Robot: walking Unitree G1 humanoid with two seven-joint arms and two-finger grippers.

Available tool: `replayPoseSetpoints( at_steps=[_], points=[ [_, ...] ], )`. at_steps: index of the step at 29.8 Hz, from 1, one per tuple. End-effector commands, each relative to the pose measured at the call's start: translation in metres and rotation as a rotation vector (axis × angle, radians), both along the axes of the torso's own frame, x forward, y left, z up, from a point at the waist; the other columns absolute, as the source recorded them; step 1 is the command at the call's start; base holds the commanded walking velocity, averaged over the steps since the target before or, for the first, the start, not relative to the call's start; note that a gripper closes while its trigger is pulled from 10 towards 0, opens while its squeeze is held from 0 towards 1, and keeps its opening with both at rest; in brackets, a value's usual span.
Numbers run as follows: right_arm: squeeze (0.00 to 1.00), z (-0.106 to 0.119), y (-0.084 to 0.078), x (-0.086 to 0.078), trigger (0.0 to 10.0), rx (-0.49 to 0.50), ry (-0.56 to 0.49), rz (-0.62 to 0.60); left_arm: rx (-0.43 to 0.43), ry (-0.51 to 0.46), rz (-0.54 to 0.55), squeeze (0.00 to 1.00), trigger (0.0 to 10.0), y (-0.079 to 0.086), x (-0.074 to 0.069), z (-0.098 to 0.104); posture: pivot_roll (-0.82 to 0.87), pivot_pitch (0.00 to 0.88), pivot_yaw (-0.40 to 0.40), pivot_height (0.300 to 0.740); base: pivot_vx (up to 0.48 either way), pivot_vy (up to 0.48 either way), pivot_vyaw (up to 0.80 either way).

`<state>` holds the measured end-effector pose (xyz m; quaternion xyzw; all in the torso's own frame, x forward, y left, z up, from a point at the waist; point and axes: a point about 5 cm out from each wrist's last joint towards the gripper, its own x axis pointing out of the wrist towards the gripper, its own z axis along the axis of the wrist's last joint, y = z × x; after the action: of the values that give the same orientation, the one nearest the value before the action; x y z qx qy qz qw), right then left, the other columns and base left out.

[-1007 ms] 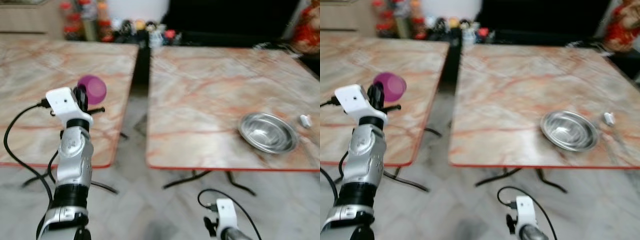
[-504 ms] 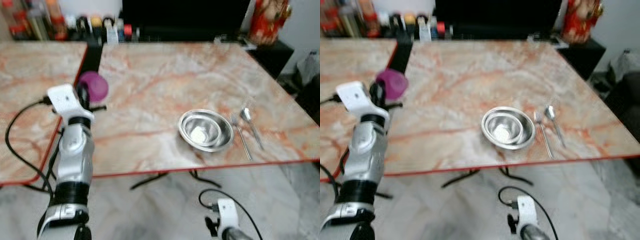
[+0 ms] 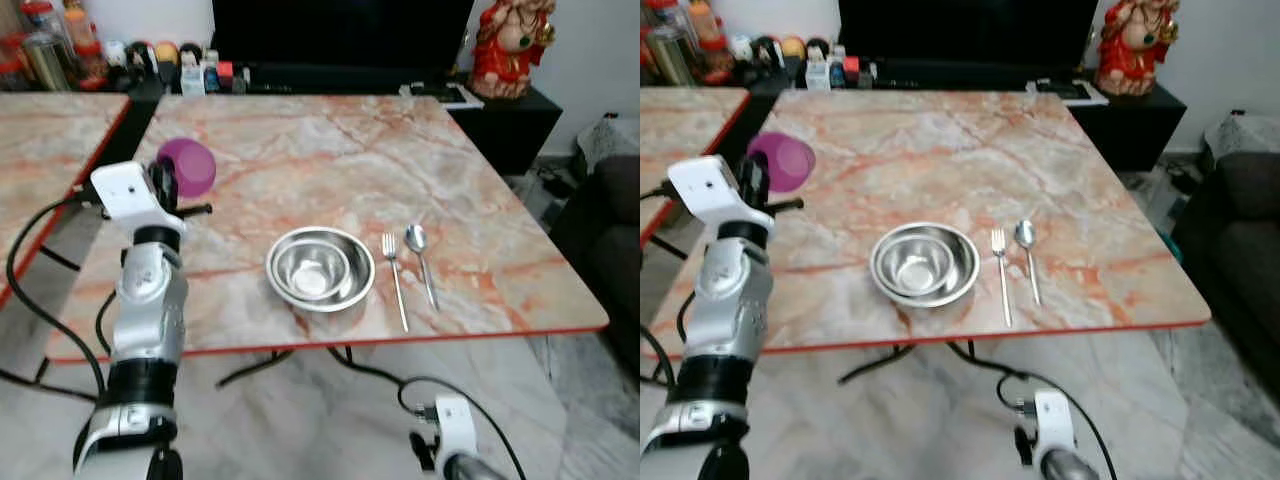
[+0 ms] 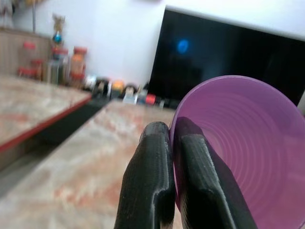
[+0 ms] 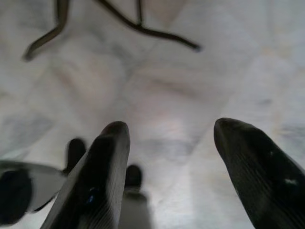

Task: Setting the table

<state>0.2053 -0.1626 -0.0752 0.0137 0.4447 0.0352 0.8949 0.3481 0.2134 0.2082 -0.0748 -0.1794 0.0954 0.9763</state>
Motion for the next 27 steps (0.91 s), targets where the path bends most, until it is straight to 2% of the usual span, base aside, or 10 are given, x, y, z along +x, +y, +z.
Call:
replayPoseSetpoints(
  at_steps=[1,4,8,9,15,18,22,24,27],
  points=[
    [0.0,-0.003,-0.006,-0.006,10.0,-0.01,0.021,-0.014,-0.011,0.022,-0.008,0.0,10.0,-0.003,0.003,0.002,0.13,0.073,-0.056,0.74,0.0,0.0,0.0],
    [0.0,-0.003,-0.006,-0.006,10.0,-0.008,0.022,-0.012,-0.033,0.075,0.009,0.0,10.0,0.001,0.005,-0.001,0.13,0.075,-0.057,0.74,0.0,0.0,0.0],
    [0.0,-0.003,-0.006,-0.006,10.0,-0.007,0.023,-0.01,-0.127,0.15,-0.023,0.0,10.0,0.0,0.01,-0.009,0.13,0.072,-0.058,0.74,0.0,0.0,0.0],
    [0.0,-0.003,-0.005,-0.006,10.0,-0.006,0.023,-0.009,-0.155,0.191,-0.013,0.0,10.0,0.003,0.013,-0.012,0.13,0.072,-0.057,0.74,0.0,0.0,0.0],
    [0.0,-0.003,-0.005,-0.006,10.0,-0.003,0.025,-0.011,-0.232,0.267,0.043,0.0,10.0,0.013,0.022,-0.011,0.13,0.07,-0.053,0.74,0.0,0.0,0.0],
    [0.0,-0.004,-0.004,-0.007,10.0,-0.001,0.027,-0.01,-0.254,0.344,0.003,0.0,10.0,0.012,0.031,-0.014,0.13,0.069,-0.049,0.74,0.0,0.0,0.0],
    [0.0,-0.004,-0.002,-0.007,10.0,0.002,0.028,-0.011,-0.274,0.365,-0.033,0.0,10.0,0.01,0.036,-0.015,0.13,0.068,-0.043,0.74,0.0,0.0,0.0],
    [0.0,-0.004,-0.002,-0.008,10.0,0.006,0.027,-0.02,-0.256,0.418,-0.081,0.0,10.0,0.003,0.043,-0.017,0.12,0.067,-0.034,0.74,0.0,0.0,0.0],
    [0.0,-0.004,-0.002,-0.008,10.0,0.008,0.026,-0.029,-0.289,0.429,-0.114,0.0,10.0,0.0,0.046,-0.018,0.12,0.067,-0.031,0.74,0.0,0.0,0.0]
  ],
)
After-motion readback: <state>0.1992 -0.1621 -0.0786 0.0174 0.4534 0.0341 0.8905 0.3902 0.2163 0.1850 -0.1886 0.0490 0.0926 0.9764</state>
